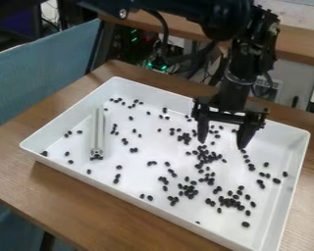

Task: Sweep into pile

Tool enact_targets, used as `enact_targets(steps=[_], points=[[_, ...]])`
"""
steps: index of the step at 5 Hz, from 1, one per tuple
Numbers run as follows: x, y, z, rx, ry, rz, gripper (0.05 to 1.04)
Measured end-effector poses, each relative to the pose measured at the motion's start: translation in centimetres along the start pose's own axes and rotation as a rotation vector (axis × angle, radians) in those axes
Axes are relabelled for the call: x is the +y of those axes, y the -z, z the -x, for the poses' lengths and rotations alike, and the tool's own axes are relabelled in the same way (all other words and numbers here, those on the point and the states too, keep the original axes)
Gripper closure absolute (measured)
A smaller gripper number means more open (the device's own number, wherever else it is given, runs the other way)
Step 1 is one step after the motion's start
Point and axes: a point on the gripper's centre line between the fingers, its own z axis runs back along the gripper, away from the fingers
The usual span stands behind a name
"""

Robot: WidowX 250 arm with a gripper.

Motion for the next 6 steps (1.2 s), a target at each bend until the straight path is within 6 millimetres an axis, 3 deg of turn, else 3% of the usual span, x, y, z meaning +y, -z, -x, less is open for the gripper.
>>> enact_targets(steps=[1,2,3,5,6], points=[[0.2,1.8,0.7,0.038,0.002,-0.028,0.082],[2.7,4.0,1.8,0.072,-0.037,-0.059,0.083],[8.7,3.5,0.2,0.046,-0.149,-0.059,0.083],[17.3,1.1,-2.5,0.005,-0.331,-0.122,0.082],[20.5,1.6,-3.9,-0.011,-0.369,-0.144,0.082]])
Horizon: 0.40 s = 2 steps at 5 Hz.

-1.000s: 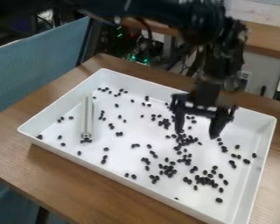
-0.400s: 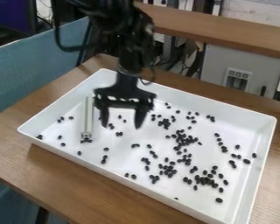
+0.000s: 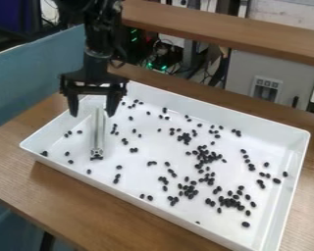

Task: Sweep into pile

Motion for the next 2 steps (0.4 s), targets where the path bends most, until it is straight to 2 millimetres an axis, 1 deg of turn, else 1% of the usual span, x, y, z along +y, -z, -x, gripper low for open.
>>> enact_targets(steps=[1,2], points=[[-0.6,0.9,-0.5,-0.017,0.095,0.044,0.083],[0.1,2.7,-1.0,-0.032,0.155,0.156,0.082]])
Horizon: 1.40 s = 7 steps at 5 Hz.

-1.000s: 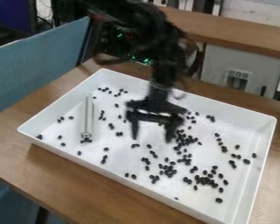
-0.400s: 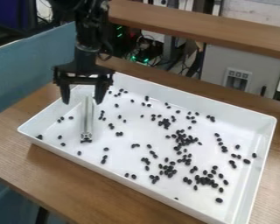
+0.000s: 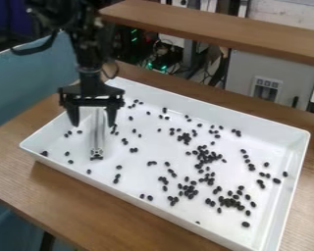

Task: Sweep into pile

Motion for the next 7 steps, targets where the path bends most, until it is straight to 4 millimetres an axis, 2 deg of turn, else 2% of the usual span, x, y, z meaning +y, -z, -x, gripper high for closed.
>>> enact_targets(steps=[1,3,5,7], points=[[-0.2,0.0,-0.4,-0.020,0.001,0.019,0.082],[-1.3,1.8,0.5,0.043,0.027,0.110,0.108],[-2.0,2.6,0.6,0.069,0.028,0.141,0.669],[-2.1,2.8,0.2,0.081,0.022,0.119,0.691]])
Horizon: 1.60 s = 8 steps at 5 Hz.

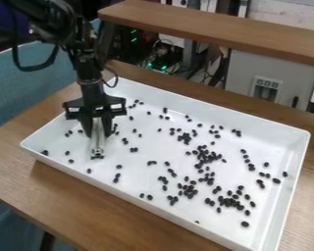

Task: Sweep into pile

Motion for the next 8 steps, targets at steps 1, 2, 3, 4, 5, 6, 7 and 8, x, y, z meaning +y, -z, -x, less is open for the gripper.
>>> enact_targets(steps=[1,2,3,4,5,6,7,8], points=[[-0.2,-0.4,0.2,0.027,0.044,-0.035,0.692],[-0.4,-2.0,-1.2,0.008,0.138,-0.059,0.691],[-0.2,-2.8,-3.3,-0.044,0.169,-0.096,0.692],[0.0,-2.1,-3.8,-0.017,0.243,-0.126,0.692],[-0.3,-1.2,-4.7,-0.011,0.348,-0.152,0.692],[-1.3,-0.9,-5.1,-0.013,0.408,-0.150,0.692],[-1.0,0.2,-5.9,0.027,0.425,-0.192,0.692],[-1.6,0.6,-6.7,0.044,0.464,-0.234,0.692]])
